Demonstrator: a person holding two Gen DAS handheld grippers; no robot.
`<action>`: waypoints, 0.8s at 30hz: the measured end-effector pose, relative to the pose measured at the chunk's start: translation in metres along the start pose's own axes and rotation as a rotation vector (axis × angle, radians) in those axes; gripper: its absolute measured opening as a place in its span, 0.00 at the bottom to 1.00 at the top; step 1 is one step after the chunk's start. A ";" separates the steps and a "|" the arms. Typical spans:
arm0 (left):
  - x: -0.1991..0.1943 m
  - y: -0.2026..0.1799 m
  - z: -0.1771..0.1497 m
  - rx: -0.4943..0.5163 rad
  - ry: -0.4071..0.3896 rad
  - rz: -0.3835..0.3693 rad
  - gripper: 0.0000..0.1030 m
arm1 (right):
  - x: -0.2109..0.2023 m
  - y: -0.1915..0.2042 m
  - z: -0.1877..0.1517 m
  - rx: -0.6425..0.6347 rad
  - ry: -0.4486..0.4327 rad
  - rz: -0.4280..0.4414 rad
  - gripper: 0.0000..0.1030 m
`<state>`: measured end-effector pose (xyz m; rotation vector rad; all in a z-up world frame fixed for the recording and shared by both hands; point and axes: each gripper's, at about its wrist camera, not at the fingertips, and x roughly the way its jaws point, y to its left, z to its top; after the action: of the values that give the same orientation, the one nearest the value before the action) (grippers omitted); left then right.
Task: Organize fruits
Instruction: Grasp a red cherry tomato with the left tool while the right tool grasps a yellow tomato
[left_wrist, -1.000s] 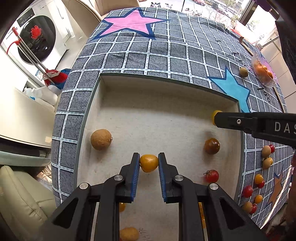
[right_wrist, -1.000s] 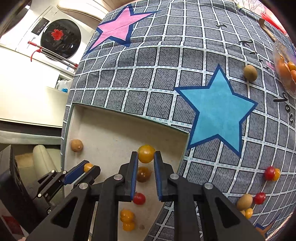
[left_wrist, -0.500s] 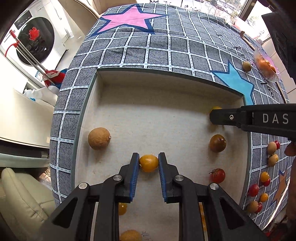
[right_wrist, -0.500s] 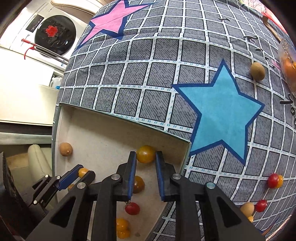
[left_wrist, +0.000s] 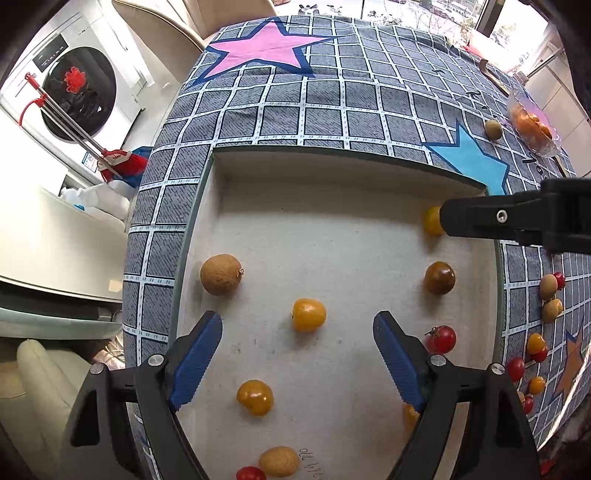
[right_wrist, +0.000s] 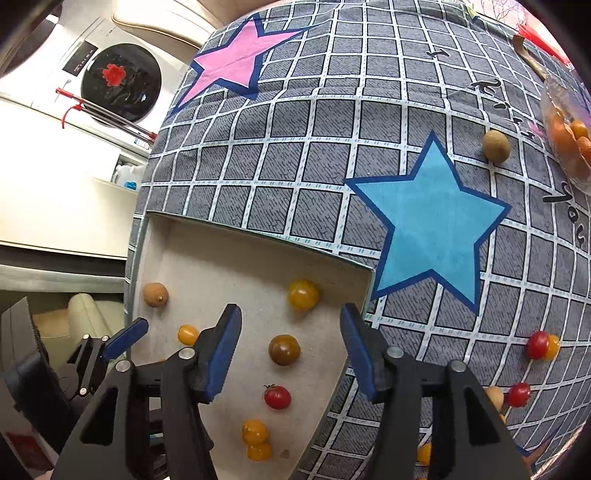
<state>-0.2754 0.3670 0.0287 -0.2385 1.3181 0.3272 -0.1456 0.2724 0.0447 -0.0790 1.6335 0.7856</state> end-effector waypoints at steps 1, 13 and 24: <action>-0.002 -0.001 -0.001 0.004 0.000 -0.001 0.82 | -0.004 -0.001 -0.001 0.006 -0.005 0.015 0.67; -0.029 -0.033 -0.025 0.088 -0.007 -0.011 0.82 | -0.041 -0.046 -0.050 0.121 -0.030 -0.015 0.83; -0.050 -0.097 -0.048 0.283 -0.013 -0.066 0.82 | -0.062 -0.143 -0.150 0.333 0.022 -0.118 0.83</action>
<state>-0.2940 0.2547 0.0643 -0.0411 1.3241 0.0838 -0.1911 0.0607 0.0384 0.0523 1.7434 0.4173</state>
